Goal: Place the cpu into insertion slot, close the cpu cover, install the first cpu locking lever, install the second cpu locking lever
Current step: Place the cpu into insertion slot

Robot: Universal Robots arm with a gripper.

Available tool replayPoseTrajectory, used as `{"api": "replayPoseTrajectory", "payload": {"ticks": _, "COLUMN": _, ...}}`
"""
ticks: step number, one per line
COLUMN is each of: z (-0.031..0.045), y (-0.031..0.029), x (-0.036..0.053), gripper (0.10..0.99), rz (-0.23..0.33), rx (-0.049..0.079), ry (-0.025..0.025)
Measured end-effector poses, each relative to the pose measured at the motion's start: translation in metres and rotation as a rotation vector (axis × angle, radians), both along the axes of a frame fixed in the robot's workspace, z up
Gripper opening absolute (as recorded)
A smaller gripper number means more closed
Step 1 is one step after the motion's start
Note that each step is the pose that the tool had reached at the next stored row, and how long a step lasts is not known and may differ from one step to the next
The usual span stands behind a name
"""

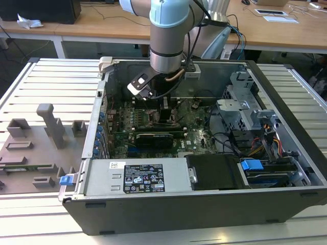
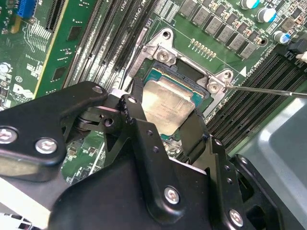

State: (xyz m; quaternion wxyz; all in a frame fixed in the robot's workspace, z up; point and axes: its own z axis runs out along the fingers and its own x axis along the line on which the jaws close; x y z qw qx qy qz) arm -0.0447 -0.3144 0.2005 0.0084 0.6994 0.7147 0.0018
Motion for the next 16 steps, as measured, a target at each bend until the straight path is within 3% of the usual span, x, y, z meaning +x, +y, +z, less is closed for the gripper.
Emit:
{"api": "replayPoseTrajectory", "payload": {"ticks": 7, "z": -0.0014, "y": 0.0001, "x": 0.0002, "gripper": 0.553, "rz": 0.0, "rx": 0.0, "ry": -0.0001}}
{"api": "replayPoseTrajectory", "payload": {"ticks": 8, "z": -0.0014, "y": 0.0001, "x": 0.0001, "gripper": 0.62, "rz": 0.0, "rx": 0.0, "ry": 0.0}}
{"api": "replayPoseTrajectory", "payload": {"ticks": 16, "z": -0.0013, "y": 0.001, "x": -0.0007, "gripper": 0.62, "rz": 0.0, "rx": 0.005, "ry": -0.0006}}
